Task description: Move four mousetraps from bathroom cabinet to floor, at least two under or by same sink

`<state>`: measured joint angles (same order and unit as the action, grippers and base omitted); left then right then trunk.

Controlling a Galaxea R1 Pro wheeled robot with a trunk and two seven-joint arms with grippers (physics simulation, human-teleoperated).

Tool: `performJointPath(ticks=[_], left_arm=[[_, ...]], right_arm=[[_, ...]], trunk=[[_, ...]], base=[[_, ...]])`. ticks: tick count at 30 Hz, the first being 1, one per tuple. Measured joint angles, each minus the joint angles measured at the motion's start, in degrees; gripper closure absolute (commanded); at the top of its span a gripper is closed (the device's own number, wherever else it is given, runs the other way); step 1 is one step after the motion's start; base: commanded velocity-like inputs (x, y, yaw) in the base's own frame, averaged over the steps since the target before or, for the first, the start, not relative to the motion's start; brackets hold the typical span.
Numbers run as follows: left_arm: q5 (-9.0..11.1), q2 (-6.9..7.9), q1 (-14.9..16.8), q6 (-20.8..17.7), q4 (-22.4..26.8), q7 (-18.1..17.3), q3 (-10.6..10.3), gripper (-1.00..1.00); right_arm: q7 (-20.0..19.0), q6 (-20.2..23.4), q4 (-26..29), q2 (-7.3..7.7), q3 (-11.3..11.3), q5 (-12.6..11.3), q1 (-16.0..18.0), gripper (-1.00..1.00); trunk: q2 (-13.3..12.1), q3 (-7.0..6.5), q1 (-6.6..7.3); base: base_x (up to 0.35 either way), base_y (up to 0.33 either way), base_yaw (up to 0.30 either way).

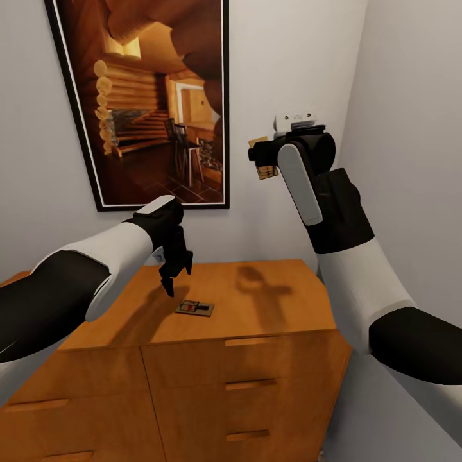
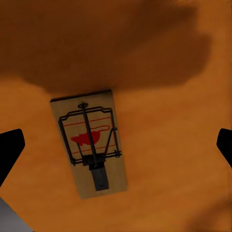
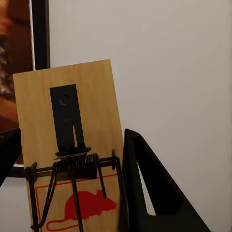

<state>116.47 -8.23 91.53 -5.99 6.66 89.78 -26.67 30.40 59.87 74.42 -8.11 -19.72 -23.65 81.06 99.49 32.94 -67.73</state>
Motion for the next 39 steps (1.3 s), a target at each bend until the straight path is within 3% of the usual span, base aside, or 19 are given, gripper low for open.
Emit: performJointPath(ticks=[35,39], left_arm=[[0.00,0.04,0.00,0.13,0.01,0.00,-0.09,-1.00],[0.03,0.04,0.00,0.20,0.01,0.00,-0.09,-1.00]], right_arm=[[0.00,0.00,0.00,-0.03,-0.05,0.00,0.00,1.00],[0.00,0.00,0.00,-0.02,-0.02,-0.04,0.00,1.00]], trunk=[[0.00,0.00,0.00],[1.59,0.71,-0.88]], base=[[0.002,0.000,0.000],[0.000,0.000,0.000]])
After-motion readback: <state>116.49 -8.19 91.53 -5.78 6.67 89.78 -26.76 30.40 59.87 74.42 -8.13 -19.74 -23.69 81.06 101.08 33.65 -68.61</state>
